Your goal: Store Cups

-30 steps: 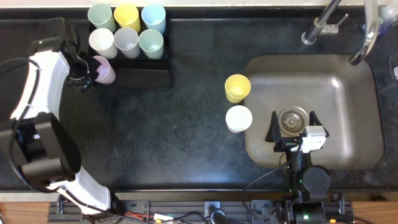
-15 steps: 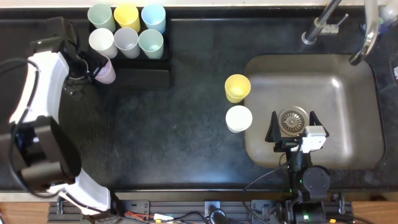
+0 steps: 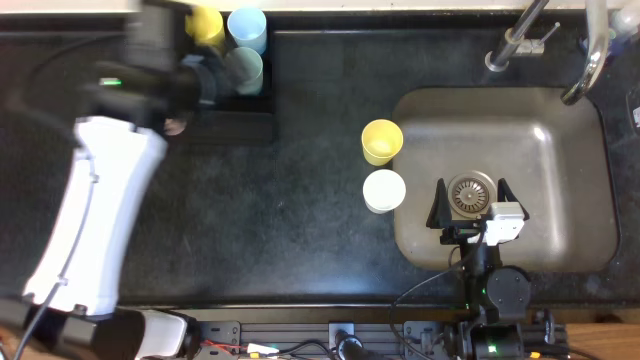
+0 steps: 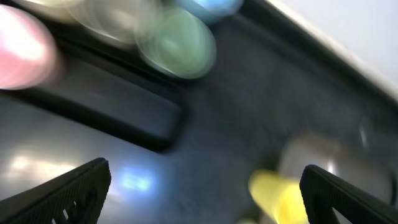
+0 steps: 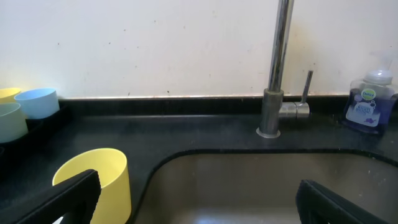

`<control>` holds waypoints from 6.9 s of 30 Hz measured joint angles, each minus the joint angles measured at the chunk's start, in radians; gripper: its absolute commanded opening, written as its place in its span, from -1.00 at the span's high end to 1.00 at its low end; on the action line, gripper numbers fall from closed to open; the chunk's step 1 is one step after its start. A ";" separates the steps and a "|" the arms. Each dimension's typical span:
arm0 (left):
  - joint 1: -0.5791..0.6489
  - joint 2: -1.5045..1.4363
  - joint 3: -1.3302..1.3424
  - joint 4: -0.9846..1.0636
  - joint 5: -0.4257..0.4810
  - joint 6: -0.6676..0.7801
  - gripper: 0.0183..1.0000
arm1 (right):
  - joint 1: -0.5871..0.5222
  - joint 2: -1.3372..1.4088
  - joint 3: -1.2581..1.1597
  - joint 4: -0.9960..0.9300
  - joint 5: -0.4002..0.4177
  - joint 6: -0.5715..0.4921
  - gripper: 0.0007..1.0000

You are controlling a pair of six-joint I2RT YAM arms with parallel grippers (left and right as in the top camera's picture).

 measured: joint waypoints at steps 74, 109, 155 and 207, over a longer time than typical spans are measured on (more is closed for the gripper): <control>0.252 0.355 0.132 -0.234 -0.044 -0.095 0.96 | 0.000 0.000 0.000 0.000 0.000 0.000 -1.00; 0.260 0.381 0.131 -0.288 -0.006 -0.098 0.96 | 0.000 0.000 0.000 -0.001 0.000 0.000 -1.00; 0.260 0.451 0.099 -0.241 -0.009 -0.098 0.41 | 0.000 0.000 0.000 0.000 0.000 0.000 -1.00; 0.154 -1.582 -1.677 0.959 -0.024 0.763 -1.00 | 0.000 0.000 0.000 -0.001 -0.003 0.000 -0.99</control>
